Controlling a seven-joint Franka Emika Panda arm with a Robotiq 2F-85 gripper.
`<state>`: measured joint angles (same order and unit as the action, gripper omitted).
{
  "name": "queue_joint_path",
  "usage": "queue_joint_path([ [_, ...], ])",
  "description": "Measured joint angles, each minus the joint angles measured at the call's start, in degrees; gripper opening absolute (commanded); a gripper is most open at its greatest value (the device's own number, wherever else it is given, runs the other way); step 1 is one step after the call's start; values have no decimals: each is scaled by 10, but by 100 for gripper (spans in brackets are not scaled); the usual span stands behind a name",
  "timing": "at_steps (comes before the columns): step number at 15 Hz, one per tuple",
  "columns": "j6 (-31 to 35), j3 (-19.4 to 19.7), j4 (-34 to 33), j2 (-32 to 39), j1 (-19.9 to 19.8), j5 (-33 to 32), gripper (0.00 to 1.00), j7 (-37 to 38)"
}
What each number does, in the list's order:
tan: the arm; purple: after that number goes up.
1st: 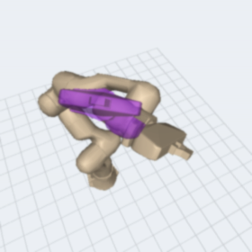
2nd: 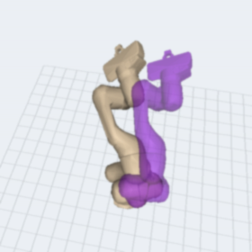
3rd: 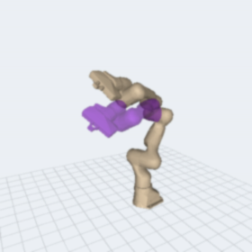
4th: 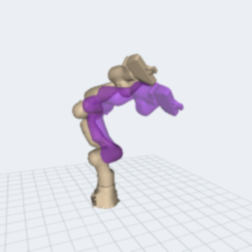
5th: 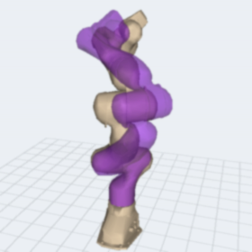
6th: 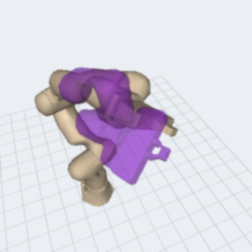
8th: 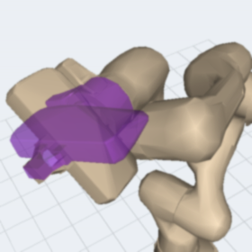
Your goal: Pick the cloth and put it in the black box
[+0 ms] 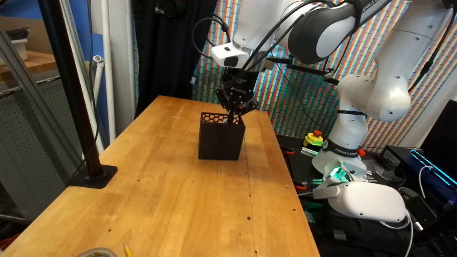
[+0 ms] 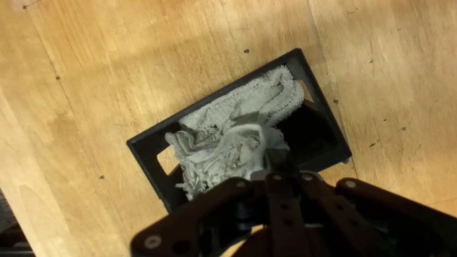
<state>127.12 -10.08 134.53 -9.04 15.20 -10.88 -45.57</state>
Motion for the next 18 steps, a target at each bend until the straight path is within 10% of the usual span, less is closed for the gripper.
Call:
queue_joint_path([
  [18, 11, 10, -28, 43, -17, 7, 1, -48],
])
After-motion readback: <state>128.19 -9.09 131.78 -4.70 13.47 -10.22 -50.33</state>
